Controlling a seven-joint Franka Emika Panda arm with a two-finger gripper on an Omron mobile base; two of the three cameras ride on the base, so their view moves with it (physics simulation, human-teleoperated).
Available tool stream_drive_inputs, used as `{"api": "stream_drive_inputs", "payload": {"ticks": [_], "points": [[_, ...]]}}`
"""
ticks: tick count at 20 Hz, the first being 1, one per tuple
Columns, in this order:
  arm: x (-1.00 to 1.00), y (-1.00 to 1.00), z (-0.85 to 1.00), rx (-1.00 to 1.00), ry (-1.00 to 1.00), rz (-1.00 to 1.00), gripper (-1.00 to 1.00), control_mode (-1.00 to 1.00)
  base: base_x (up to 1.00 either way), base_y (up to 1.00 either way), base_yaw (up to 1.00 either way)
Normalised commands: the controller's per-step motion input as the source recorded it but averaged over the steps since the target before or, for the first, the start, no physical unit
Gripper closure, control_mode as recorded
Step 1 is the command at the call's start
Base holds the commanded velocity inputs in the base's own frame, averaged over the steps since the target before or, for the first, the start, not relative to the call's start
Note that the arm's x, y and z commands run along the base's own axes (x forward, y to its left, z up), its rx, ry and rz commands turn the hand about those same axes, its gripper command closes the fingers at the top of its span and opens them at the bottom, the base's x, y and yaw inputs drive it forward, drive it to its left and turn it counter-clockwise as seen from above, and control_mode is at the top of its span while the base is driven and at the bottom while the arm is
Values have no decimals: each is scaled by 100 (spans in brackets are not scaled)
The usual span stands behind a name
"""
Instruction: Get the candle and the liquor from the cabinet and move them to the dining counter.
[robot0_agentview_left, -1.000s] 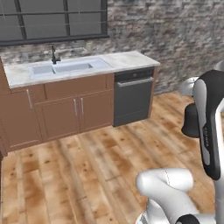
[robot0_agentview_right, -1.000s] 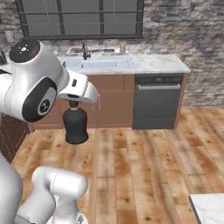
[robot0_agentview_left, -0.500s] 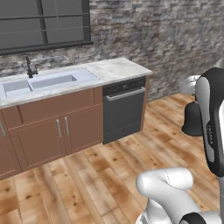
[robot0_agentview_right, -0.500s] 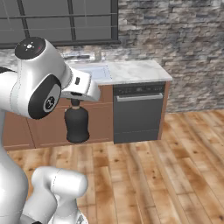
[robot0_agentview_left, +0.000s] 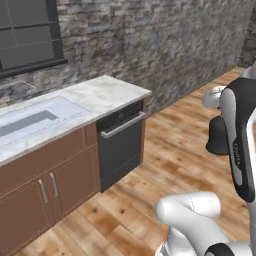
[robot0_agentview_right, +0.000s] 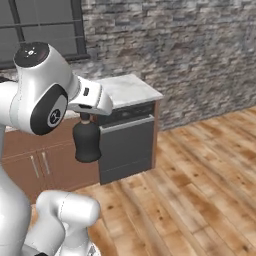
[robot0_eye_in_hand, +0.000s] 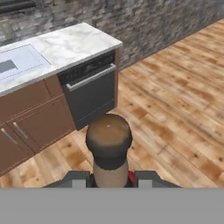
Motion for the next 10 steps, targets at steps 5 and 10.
{"api": "stream_drive_inputs", "payload": {"ticks": [5, 10], "points": [[0, 0, 0, 0, 0, 0, 100, 100, 100, 70, -51], [0, 0, 0, 0, 0, 0, 100, 100, 98, 57, -53]]}}
